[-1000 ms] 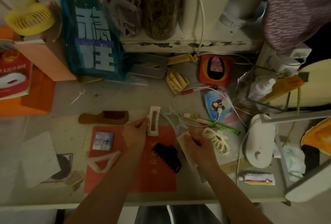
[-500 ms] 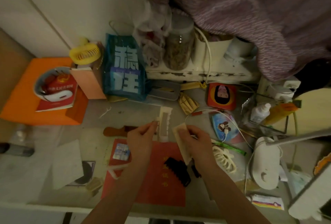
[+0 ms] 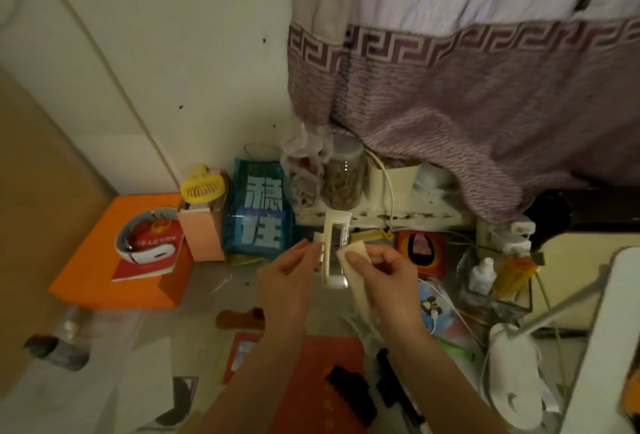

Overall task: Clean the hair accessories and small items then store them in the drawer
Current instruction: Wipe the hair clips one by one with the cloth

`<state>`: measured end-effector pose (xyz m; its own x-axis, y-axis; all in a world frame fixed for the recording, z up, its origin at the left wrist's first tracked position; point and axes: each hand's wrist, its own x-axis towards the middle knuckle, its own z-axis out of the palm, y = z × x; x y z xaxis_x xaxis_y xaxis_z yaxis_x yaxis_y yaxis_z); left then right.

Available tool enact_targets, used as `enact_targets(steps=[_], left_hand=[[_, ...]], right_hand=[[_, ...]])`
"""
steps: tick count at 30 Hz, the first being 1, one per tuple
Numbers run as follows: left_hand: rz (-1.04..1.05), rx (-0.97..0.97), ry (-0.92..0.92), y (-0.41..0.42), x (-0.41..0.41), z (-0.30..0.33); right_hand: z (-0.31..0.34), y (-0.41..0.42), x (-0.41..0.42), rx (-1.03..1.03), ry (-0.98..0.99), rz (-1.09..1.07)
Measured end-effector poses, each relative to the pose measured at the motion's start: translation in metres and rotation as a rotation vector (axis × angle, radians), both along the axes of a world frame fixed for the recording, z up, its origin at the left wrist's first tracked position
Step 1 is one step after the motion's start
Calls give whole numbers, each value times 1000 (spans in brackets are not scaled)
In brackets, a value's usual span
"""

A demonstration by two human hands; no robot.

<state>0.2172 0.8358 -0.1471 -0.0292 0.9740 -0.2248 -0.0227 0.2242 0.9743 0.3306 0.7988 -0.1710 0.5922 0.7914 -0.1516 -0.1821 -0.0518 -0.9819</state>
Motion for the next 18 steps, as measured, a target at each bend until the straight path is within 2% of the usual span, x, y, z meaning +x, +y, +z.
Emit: enact_targets(steps=[5,10,18], left_hand=[[-10,123,-76,-7,7,26],[-129,206,-91,-16,12,48],[-295,440,-108,-18,21,79]], right_hand=[[23,-10,3,30,48,29],[50,-22,7,150,-12,92],[83,-36,24,264,28,89]])
